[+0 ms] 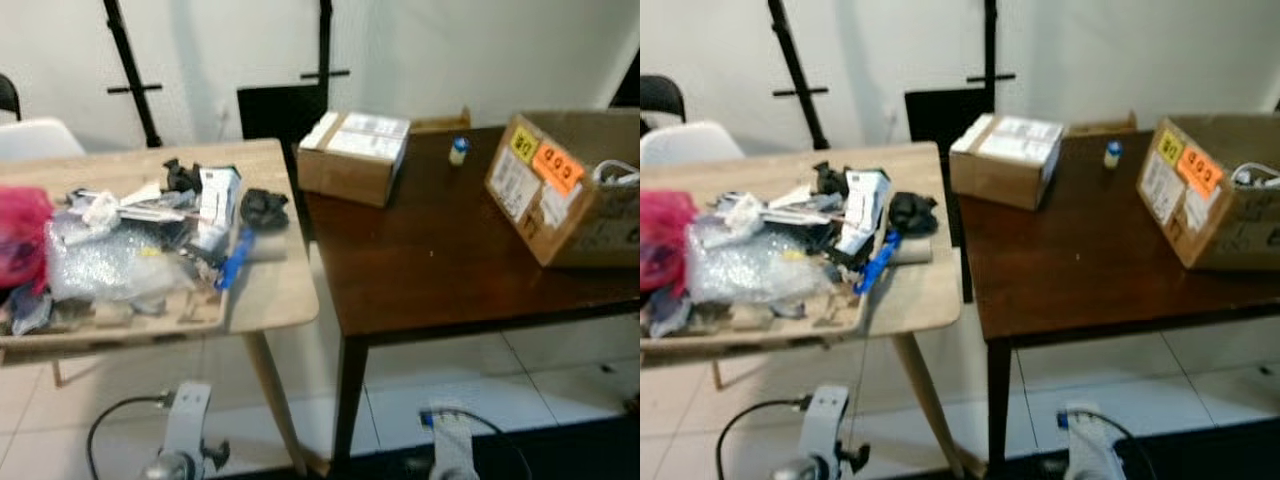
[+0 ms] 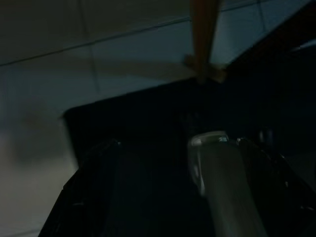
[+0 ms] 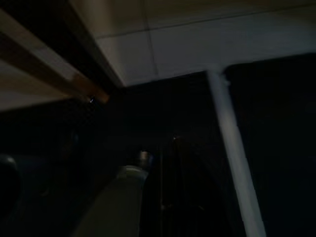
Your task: Picking trash to rubbish bin
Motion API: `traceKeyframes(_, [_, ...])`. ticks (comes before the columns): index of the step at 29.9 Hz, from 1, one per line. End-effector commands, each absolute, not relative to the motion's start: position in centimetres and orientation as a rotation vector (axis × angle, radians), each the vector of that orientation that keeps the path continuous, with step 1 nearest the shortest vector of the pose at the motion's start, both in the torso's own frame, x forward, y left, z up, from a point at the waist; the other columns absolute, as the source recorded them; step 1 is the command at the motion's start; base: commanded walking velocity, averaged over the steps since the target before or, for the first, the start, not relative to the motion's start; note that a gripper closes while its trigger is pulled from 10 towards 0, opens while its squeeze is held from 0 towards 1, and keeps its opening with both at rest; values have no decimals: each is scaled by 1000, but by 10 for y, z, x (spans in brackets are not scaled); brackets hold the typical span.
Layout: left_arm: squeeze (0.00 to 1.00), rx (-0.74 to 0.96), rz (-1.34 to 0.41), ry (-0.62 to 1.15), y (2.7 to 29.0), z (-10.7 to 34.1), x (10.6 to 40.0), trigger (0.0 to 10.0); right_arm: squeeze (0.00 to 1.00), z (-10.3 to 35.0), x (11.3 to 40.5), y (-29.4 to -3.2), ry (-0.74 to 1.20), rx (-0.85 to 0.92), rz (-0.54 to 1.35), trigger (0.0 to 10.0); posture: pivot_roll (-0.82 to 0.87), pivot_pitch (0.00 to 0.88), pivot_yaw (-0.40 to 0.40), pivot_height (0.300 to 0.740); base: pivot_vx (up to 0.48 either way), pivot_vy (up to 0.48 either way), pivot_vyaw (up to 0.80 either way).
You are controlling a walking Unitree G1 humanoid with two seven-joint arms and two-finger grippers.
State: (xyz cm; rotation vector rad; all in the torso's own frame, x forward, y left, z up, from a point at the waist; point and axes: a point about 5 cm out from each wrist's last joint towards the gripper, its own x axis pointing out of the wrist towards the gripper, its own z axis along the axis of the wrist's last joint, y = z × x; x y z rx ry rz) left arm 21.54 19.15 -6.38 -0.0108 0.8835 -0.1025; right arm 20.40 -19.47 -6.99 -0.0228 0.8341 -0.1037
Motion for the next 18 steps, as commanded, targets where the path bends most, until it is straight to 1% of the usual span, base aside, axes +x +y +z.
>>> traceKeyframes(1, [0,-7,-102,884,191,-65,214,10000,0,-74,195,-200,867,-19,-122,10000,-16,104,18,740,0,-255,0])
traceKeyframes(2, [0,-7,-102,884,191,-65,214,10000,0,-74,195,-200,867,-19,-122,10000,-16,104,18,740,0,-255,0])
traceKeyframes(16, [0,-12,-96,912,192,-65,214,10000,0,-74,196,-199,866,-12,-120,10000,-18,108,22,740,0,0,0])
traceKeyframes(18, [0,-4,-91,917,192,-66,214,10000,0,-74,196,-199,865,-11,-122,10000,-19,108,24,740,0,-480,0])
